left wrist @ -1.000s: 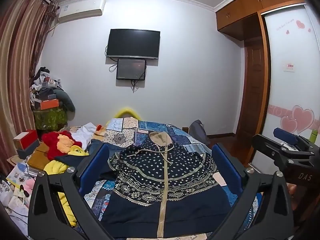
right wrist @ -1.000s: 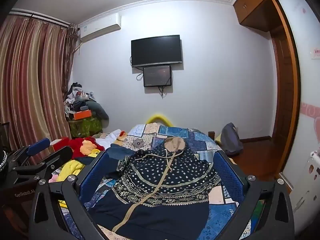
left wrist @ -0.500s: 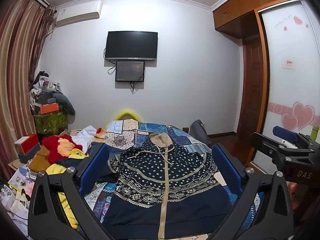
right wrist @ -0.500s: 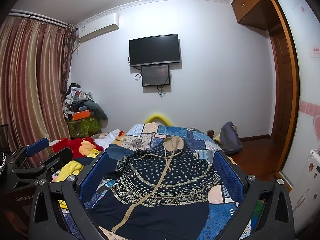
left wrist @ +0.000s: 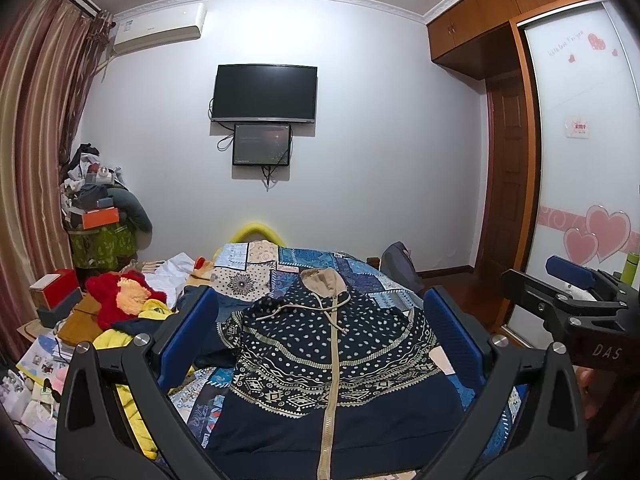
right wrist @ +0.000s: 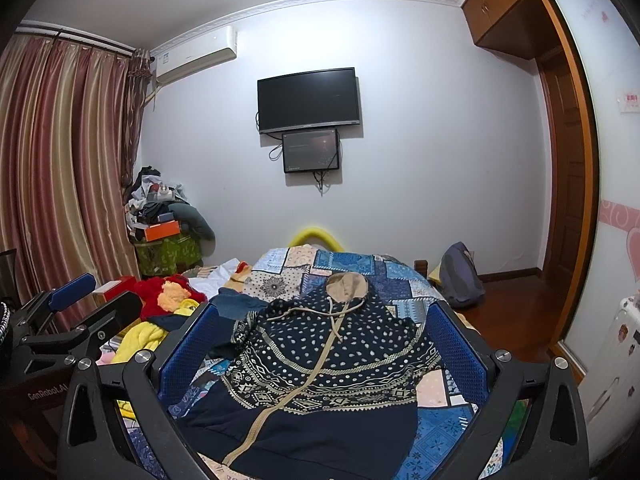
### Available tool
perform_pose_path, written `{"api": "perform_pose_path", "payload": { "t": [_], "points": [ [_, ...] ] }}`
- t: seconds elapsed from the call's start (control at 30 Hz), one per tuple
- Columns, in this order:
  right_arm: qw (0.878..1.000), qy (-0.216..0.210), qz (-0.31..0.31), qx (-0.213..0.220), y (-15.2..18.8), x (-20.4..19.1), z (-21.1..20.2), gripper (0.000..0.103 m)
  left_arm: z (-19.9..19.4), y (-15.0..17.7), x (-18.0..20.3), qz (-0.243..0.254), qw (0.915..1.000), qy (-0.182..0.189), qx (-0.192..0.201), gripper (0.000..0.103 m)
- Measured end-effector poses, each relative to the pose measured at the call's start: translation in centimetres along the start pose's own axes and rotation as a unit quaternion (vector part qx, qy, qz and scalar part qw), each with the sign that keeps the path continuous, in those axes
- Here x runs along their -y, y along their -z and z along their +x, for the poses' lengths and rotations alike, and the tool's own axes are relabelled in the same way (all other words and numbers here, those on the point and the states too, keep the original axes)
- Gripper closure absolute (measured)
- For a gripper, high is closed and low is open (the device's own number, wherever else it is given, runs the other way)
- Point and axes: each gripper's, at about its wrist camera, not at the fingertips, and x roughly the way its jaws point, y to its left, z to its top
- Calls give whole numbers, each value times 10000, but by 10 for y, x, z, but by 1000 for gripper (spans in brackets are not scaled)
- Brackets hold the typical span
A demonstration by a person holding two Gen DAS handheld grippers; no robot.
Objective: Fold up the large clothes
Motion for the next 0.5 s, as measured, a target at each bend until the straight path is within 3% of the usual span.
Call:
{"api": "perform_pose_path", "payload": {
  "t": [0.5],
  "points": [
    [10000, -4, 6, -11, 0, 2, 0, 0, 4, 0, -4, -35, 10000, 16, -22, 0]
  ]
}}
